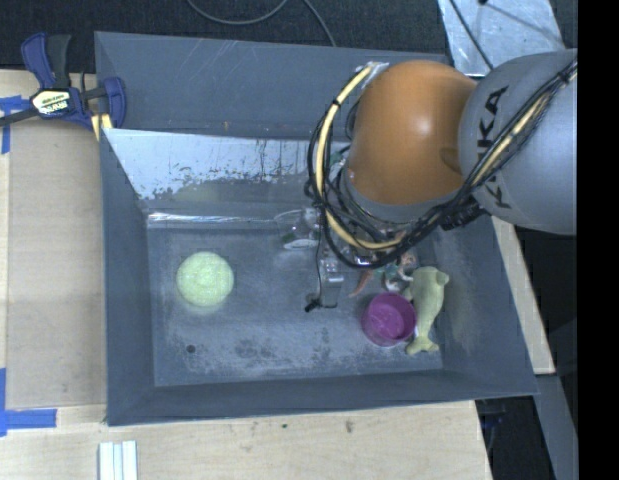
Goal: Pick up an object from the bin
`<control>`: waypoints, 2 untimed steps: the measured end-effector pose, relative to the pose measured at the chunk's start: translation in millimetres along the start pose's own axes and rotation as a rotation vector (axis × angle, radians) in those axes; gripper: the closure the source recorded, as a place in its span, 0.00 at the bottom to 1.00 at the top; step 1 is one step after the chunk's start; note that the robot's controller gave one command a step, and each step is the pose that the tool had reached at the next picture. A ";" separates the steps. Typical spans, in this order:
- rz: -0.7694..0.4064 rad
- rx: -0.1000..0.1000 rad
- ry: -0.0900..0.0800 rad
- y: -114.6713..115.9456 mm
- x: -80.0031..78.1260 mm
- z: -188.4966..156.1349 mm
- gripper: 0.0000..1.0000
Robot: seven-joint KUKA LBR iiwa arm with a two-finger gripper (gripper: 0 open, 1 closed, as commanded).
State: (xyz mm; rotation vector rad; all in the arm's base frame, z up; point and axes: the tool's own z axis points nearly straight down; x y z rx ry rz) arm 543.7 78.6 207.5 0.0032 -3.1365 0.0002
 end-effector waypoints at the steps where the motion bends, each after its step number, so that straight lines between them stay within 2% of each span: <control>1: 0.002 -0.001 -0.008 -0.4 -1.4 -4.9 0.00; 2: -0.045 -0.001 -0.014 39.2 -27.6 58.4 0.00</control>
Offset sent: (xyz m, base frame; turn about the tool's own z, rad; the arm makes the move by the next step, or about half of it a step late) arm 0.0513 0.0847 -0.1375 -0.0978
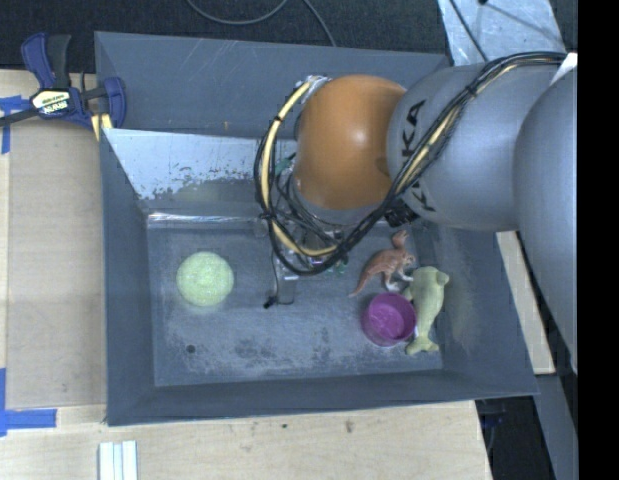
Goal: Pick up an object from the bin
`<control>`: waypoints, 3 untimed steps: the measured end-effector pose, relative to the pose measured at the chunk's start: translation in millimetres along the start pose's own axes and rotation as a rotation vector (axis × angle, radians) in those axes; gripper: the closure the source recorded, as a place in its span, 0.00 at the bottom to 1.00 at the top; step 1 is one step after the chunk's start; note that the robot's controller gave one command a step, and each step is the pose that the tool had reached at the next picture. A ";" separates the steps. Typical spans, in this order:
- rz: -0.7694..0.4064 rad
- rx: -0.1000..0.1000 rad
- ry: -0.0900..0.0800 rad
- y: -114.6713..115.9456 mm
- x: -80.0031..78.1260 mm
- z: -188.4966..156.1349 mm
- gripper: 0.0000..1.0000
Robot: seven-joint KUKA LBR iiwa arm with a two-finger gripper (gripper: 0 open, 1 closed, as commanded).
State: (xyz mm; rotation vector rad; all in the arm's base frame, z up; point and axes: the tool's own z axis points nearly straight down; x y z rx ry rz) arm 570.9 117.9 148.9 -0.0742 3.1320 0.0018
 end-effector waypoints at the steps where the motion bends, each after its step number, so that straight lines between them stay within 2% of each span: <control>1: -0.009 0.001 0.011 55.5 -35.3 -5.7 0.00; 2: 0.040 0.000 0.004 59.0 -36.6 -3.5 0.00; 3: 0.011 0.000 0.006 60.5 -29.6 76.4 0.00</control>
Offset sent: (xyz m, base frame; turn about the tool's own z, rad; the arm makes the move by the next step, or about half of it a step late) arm 0.0262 0.0520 -0.0199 0.0836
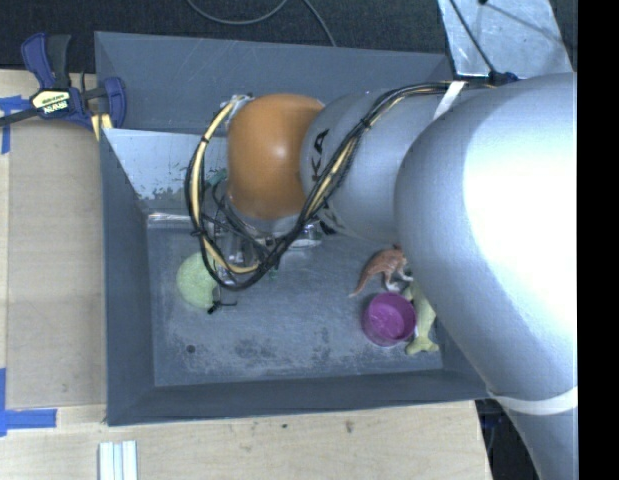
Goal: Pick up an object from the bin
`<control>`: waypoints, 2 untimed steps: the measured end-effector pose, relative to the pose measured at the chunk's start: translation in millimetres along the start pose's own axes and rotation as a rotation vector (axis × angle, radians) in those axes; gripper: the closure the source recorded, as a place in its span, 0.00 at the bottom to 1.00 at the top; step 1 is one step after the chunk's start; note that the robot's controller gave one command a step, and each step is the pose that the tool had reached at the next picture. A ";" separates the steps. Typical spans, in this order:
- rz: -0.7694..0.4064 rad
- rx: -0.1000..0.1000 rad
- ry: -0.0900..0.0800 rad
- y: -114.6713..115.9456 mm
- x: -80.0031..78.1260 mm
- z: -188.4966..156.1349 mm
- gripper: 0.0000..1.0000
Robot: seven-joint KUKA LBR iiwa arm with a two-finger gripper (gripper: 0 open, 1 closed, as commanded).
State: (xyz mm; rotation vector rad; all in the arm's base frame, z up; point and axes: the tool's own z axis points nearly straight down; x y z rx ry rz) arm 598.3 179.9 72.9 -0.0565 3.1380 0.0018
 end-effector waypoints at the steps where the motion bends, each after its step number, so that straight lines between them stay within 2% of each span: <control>1: 0.048 -0.001 -0.009 4.4 2.0 -1.2 1.00; 2: 0.054 -0.001 -0.009 4.8 2.6 -2.8 1.00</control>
Offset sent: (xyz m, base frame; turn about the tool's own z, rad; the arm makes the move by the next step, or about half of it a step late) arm 0.0000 0.0000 0.0000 0.0000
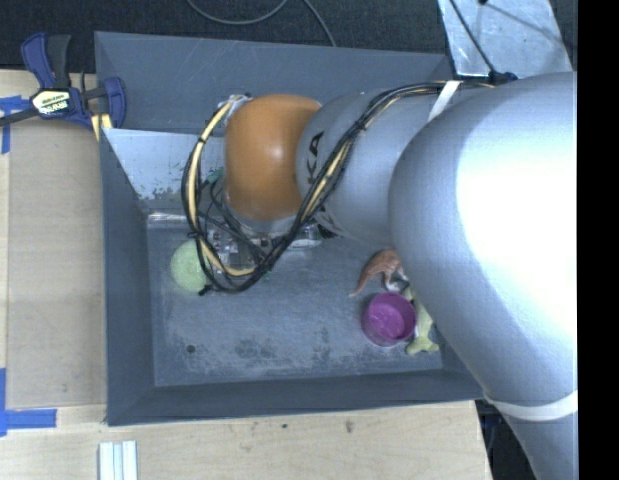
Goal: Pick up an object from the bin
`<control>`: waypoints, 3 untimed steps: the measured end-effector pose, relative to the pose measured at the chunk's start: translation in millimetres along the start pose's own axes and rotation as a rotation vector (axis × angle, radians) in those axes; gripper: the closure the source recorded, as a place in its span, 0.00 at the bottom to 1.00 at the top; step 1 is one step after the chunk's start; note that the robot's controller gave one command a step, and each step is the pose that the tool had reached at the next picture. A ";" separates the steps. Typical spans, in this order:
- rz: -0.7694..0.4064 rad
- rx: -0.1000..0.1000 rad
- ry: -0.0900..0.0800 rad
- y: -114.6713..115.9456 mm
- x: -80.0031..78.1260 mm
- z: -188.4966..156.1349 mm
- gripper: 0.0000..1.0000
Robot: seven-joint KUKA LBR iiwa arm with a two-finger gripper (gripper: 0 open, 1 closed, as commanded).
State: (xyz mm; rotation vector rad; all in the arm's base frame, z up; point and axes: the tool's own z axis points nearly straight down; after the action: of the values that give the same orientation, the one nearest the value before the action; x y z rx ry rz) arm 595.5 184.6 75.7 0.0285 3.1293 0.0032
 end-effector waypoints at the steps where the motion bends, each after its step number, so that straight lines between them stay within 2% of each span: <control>1: 0.000 0.000 0.000 -0.1 0.0 -3.0 1.00; 2: -0.001 0.002 0.010 -0.7 2.0 -15.9 1.00; 3: -0.001 0.002 0.012 -0.6 2.3 -37.4 1.00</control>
Offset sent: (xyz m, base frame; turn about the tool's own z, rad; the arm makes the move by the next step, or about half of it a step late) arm 0.0001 0.0000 0.0924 0.0000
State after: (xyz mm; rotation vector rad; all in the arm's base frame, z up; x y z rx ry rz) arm 592.7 183.9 113.0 0.0277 3.1414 -0.0005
